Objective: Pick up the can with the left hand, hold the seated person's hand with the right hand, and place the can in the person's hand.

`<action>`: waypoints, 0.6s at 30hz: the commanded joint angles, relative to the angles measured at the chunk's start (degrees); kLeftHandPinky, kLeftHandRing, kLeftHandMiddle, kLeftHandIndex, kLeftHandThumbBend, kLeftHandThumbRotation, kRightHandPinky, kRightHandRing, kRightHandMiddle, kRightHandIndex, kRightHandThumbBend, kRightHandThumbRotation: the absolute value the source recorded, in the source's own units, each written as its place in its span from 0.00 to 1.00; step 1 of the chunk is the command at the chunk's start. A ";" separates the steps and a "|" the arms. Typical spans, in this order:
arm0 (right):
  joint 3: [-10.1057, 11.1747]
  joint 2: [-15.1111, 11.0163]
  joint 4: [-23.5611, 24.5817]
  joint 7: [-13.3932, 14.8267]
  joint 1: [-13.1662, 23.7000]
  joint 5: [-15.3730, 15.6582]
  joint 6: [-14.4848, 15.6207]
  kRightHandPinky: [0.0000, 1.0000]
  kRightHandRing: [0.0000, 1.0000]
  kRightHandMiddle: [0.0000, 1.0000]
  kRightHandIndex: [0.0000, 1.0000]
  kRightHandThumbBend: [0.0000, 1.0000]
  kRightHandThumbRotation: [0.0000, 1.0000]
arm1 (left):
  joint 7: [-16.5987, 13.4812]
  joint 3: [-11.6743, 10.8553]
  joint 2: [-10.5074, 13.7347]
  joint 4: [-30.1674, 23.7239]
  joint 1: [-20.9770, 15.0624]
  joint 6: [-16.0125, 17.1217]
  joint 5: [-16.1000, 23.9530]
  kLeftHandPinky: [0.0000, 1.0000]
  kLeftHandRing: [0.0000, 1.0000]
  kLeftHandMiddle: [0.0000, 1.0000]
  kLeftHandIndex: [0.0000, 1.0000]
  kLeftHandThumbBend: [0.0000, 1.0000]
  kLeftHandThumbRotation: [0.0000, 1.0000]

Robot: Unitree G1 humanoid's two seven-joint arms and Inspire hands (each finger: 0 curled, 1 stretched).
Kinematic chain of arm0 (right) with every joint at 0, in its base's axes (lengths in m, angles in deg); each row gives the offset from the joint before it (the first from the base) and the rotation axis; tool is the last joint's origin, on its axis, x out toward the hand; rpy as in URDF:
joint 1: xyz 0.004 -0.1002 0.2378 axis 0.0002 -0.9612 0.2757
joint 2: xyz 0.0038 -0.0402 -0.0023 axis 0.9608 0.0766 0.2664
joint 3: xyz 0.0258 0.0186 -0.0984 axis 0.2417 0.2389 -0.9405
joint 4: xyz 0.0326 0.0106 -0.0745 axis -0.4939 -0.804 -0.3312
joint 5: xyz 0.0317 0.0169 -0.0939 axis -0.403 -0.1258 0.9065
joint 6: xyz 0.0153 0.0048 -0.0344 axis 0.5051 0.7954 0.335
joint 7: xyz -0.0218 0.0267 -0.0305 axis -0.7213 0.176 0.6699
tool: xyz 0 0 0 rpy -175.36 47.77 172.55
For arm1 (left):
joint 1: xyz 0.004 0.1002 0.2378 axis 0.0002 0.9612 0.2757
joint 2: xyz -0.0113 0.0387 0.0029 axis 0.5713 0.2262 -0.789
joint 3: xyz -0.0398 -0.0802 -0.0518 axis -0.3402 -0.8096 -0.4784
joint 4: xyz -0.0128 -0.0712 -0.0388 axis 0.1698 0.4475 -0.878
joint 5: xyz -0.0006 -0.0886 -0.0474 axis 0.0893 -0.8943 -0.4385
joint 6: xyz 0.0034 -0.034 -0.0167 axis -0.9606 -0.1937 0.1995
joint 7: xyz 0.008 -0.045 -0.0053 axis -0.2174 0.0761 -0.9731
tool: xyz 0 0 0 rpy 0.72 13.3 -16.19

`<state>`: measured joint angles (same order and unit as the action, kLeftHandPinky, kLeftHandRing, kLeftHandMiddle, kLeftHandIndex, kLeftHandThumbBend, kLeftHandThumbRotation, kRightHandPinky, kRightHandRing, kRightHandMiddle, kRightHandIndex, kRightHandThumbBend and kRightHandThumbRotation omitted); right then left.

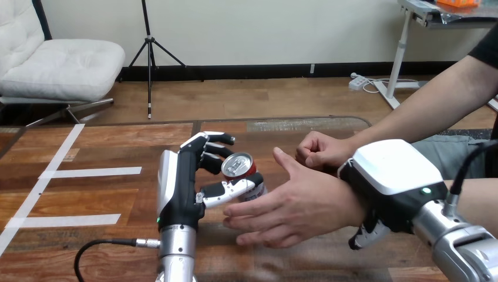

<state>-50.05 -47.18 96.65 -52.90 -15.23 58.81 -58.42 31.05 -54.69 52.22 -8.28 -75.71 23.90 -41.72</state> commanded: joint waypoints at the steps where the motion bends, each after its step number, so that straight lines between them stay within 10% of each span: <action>1: -3.48 2.92 3.38 0.57 6.61 -0.71 -3.14 0.13 0.16 0.26 0.44 0.94 0.00 | 0.36 0.19 -0.42 -5.42 -2.91 1.68 -0.18 0.46 0.44 0.48 0.58 0.70 0.00; 18: -4.30 2.96 2.81 0.35 7.50 -0.77 -3.33 0.13 0.15 0.24 0.44 0.94 0.00 | 3.38 0.70 -1.69 -10.30 -1.85 1.19 -0.14 0.45 0.44 0.48 0.58 0.70 0.00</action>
<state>-51.74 -46.91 96.47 -53.05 -13.74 59.32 -58.67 33.93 -54.50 50.99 -13.63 -75.47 23.92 -41.75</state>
